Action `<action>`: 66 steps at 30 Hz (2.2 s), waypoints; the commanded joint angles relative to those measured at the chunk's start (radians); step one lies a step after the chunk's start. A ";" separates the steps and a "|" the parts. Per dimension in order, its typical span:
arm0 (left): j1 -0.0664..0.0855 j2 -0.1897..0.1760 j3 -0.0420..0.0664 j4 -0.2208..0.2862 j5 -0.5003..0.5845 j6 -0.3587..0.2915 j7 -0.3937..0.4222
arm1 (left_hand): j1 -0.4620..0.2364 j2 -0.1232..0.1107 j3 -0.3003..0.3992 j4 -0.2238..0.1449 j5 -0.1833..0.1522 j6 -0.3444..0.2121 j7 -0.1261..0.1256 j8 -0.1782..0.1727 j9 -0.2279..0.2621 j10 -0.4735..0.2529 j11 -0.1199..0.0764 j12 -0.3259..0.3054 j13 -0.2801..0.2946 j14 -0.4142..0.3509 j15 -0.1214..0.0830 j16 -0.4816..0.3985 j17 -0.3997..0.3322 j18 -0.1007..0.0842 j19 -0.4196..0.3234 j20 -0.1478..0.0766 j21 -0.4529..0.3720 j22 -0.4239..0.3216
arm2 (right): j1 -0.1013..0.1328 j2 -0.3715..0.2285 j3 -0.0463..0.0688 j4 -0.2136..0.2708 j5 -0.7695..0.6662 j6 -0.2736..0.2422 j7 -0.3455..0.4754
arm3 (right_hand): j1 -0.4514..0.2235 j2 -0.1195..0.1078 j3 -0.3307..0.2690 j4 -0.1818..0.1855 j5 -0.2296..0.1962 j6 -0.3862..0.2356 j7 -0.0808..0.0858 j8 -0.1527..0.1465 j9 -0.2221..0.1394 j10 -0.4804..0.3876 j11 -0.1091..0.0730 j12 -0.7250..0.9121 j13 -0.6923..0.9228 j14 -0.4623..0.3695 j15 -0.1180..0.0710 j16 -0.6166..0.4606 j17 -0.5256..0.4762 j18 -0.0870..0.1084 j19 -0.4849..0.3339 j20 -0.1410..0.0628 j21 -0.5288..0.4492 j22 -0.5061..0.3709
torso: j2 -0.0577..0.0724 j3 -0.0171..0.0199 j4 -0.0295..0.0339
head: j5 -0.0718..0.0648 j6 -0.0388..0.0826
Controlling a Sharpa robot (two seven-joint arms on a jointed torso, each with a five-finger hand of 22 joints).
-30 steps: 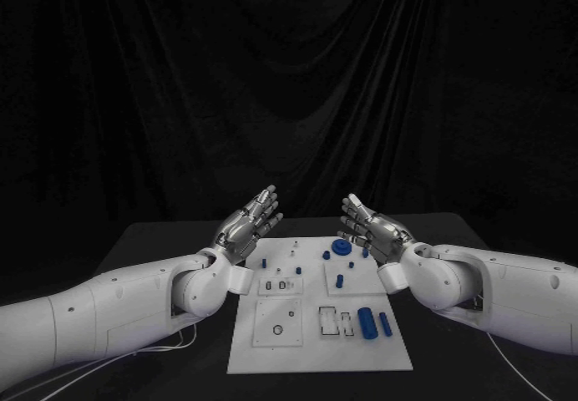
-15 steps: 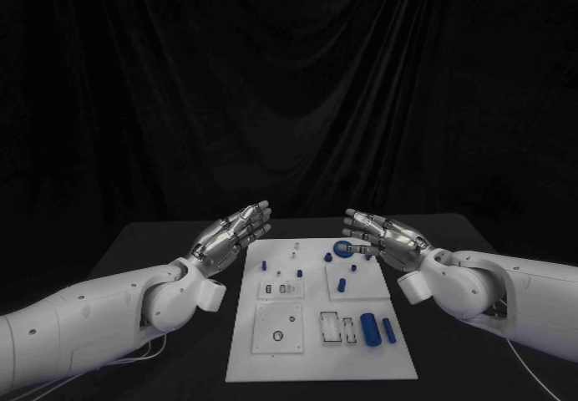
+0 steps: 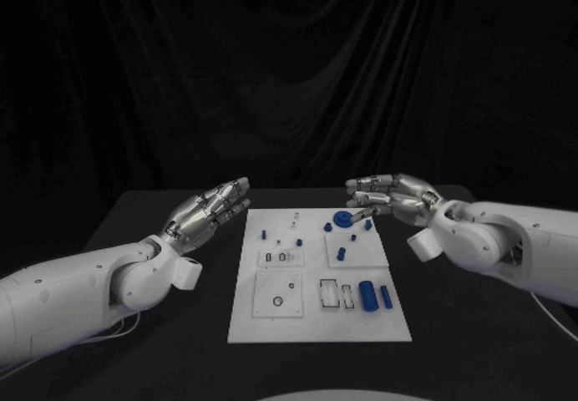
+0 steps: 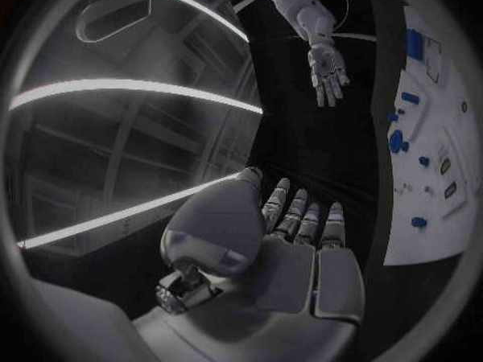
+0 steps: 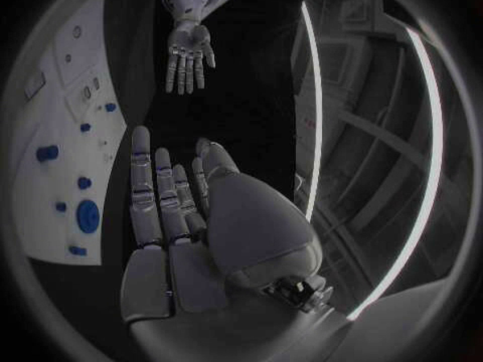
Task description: Assemble the parts on the task board
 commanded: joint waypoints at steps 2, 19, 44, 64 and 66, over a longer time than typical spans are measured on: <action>0.002 -0.015 0.001 0.028 -0.047 -0.047 0.225 | 0.016 -0.001 -0.010 0.000 0.010 0.029 0.002 0.008 0.003 0.009 0.009 0.026 0.002 0.009 0.007 0.009 0.009 -0.004 0.005 0.011 0.003 0.004 | 0.042 -0.013 0.001 0.017 -0.414 -0.099 -0.187 | 0.028 -0.020 0.030 -0.050 -0.020 0.037 0.011 0.029 0.013 0.058 -0.009 0.013 -0.004 0.214 -0.046 0.086 0.017 0.014 0.096 -0.042 0.222 0.135 | 0.009 -0.0025 0.0037 | 0.013 -0.056; 0.006 -0.081 0.001 0.085 -0.096 -0.068 0.262 | 0.050 -0.017 -0.049 -0.010 0.021 -0.045 -0.041 -0.035 -0.007 -0.079 -0.033 -0.072 -0.022 -0.009 -0.026 -0.012 0.001 0.016 0.002 0.001 0.001 0.003 | 0.134 0.034 0.001 0.035 -1.471 -0.137 -0.526 | -0.085 -0.144 0.152 0.060 -0.176 0.068 -0.077 0.002 0.021 0.242 -0.069 -0.028 0.002 0.457 -0.133 0.326 0.115 -0.071 0.392 -0.098 0.850 0.918 | 0.063 -0.0273 0.0077 | 0.032 -0.115; 0.007 -0.092 0.002 0.101 -0.113 -0.065 0.278 | 0.068 -0.010 -0.047 -0.027 0.041 -0.037 -0.033 -0.038 -0.005 -0.082 -0.026 -0.072 -0.023 -0.017 -0.021 -0.020 -0.006 0.014 -0.002 0.001 -0.002 0.000 | 0.132 0.117 0.001 -0.015 -1.620 -0.140 -0.507 | -0.149 -0.239 0.324 0.139 -0.237 0.083 -0.083 -0.069 0.035 0.361 -0.075 -0.164 -0.011 0.574 -0.150 0.355 0.177 -0.120 0.540 -0.114 0.991 1.185 | 0.153 -0.0570 0.0431 | -0.043 -0.087; 0.016 -0.119 0.035 0.133 -0.226 -0.136 0.331 | 0.052 -0.007 -0.092 -0.054 0.009 -0.141 -0.096 -0.097 -0.020 -0.093 -0.110 -0.235 -0.045 -0.034 -0.106 -0.033 -0.029 -0.028 -0.005 -0.125 -0.004 -0.001 | 0.129 0.109 0.001 -0.019 -1.621 -0.114 -0.504 | -0.159 -0.247 0.336 0.147 -0.243 0.091 -0.077 -0.085 0.036 0.390 -0.074 -0.197 -0.012 0.577 -0.149 0.350 0.186 -0.121 0.541 -0.113 0.992 1.191 | 0.191 -0.0684 0.0510 | -0.063 -0.065; 0.018 -0.120 0.038 0.133 -0.228 -0.141 0.333 | 0.047 -0.004 -0.098 -0.054 0.005 -0.167 -0.118 -0.101 -0.022 -0.095 -0.111 -0.250 -0.047 -0.034 -0.107 -0.033 -0.029 -0.025 -0.005 -0.123 -0.004 -0.001 | 0.128 0.111 0.001 -0.023 -1.621 -0.111 -0.503 | -0.160 -0.246 0.336 0.148 -0.245 0.091 -0.077 -0.086 0.036 0.392 -0.075 -0.198 -0.011 0.577 -0.149 0.349 0.187 -0.121 0.542 -0.113 0.993 1.193 | 0.192 -0.0682 0.0509 | -0.065 -0.064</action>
